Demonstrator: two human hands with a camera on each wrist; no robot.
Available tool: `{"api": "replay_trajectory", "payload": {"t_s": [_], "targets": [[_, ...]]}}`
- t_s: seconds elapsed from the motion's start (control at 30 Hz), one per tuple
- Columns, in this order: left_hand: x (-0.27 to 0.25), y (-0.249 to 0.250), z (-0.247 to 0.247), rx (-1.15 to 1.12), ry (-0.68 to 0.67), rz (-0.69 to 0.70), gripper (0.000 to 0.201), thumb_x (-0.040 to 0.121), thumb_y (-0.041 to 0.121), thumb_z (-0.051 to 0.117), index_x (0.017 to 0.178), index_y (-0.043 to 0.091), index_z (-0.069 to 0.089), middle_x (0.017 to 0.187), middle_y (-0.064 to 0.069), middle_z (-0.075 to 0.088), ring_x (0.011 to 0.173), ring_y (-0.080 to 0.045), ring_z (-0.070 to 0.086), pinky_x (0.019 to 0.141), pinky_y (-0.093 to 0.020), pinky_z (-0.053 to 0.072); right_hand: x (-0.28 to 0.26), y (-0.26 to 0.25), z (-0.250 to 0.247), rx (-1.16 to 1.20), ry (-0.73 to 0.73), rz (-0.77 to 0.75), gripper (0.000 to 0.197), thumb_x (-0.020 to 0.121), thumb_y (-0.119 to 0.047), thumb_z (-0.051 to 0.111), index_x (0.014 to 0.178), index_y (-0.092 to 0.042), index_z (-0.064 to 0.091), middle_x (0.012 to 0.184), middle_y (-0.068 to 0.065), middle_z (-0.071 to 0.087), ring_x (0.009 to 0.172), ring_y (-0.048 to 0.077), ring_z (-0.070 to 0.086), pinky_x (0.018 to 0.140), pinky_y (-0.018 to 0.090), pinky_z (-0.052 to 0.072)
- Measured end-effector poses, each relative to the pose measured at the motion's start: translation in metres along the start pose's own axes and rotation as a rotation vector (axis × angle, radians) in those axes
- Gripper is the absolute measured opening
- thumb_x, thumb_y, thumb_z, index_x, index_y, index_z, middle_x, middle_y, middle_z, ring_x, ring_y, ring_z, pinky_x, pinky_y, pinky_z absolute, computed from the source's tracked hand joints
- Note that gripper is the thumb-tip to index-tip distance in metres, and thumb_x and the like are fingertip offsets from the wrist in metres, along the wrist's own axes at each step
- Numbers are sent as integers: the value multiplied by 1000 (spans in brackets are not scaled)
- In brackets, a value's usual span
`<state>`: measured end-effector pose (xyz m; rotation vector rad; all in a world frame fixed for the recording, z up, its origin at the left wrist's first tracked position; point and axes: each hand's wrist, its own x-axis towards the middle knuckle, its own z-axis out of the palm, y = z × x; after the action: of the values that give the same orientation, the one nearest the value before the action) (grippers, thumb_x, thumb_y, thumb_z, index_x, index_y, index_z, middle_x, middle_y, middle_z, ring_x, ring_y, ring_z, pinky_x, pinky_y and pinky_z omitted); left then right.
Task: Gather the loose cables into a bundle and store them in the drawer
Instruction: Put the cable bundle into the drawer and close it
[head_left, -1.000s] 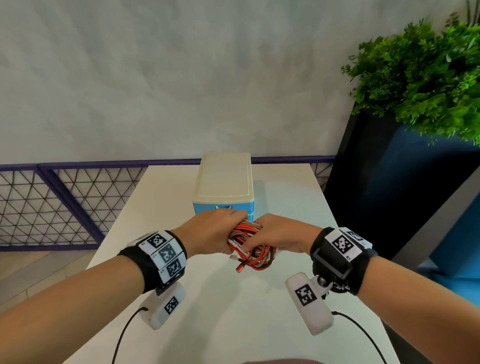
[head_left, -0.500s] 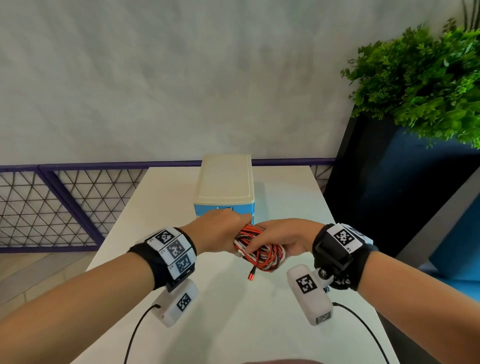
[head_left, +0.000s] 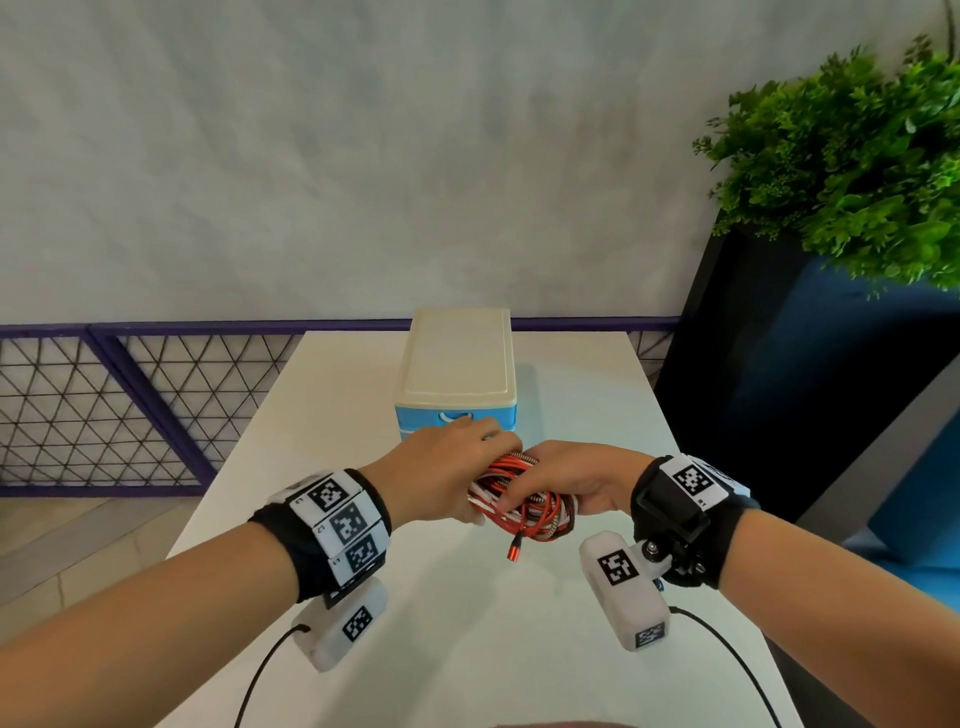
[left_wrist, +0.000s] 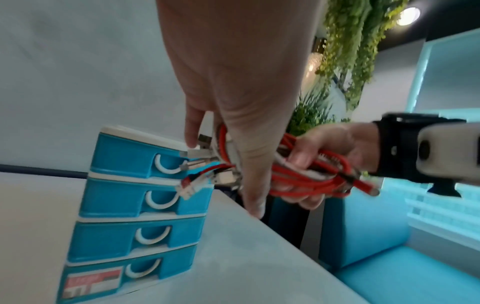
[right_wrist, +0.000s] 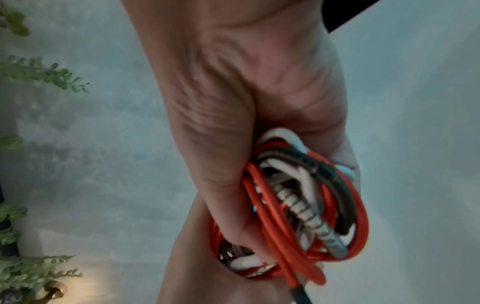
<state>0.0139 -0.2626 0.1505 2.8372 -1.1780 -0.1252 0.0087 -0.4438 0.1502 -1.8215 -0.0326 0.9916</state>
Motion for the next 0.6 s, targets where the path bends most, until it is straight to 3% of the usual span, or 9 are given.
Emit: {"api": "replay_trajectory", "payload": {"t_s": [0.1,0.2,0.27,0.37,0.43,0.53,0.6], "targets": [[-8,-1,5,-103,28,-25,52,72,26,72,116,27,45,108,9,60,97,-14,58,73,-30,49,3,0,6,21,-74,-18,26,87,-3,66,111,-9,62,95,10,68,79,16,68,70,25,57],[-14,-4,11,-212,-8,-83,51,71,21,73,113,25,45,101,5,64,87,-15,58,66,-27,45,5,-2,12,-8,-121,-30,20,88,-4,64,106,-12,62,91,7,68,76,13,67,66,21,56],[-16,-8,16,-271,-14,-120,48,69,19,75,108,23,47,96,5,65,78,-12,55,61,-23,42,9,-5,16,-93,-94,-38,24,86,-10,68,110,-11,63,94,7,69,80,15,68,70,23,56],[-11,-14,18,-270,-23,-165,35,70,17,73,97,21,50,88,5,64,69,-12,54,54,-20,42,15,-13,16,-420,37,-73,38,80,-27,75,113,-12,64,103,8,71,92,21,70,80,27,57],[-7,-20,14,-249,-83,-237,32,70,14,70,96,18,52,85,1,65,60,-17,58,49,-28,49,11,-21,15,-674,177,-116,49,79,-39,75,118,-14,57,110,5,68,94,20,67,77,24,54],[-1,-32,11,-164,-174,-311,40,67,20,72,103,16,54,90,-2,66,77,-22,63,67,-36,55,9,-24,22,-826,342,-301,72,77,-52,72,133,-19,41,124,-1,56,102,16,56,86,29,47],[4,-35,11,-138,-232,-333,34,67,21,71,94,18,51,81,1,62,76,-20,61,66,-32,52,16,-17,37,-1063,453,-410,91,71,-66,68,140,-19,35,136,0,49,121,21,48,102,41,40]]}}
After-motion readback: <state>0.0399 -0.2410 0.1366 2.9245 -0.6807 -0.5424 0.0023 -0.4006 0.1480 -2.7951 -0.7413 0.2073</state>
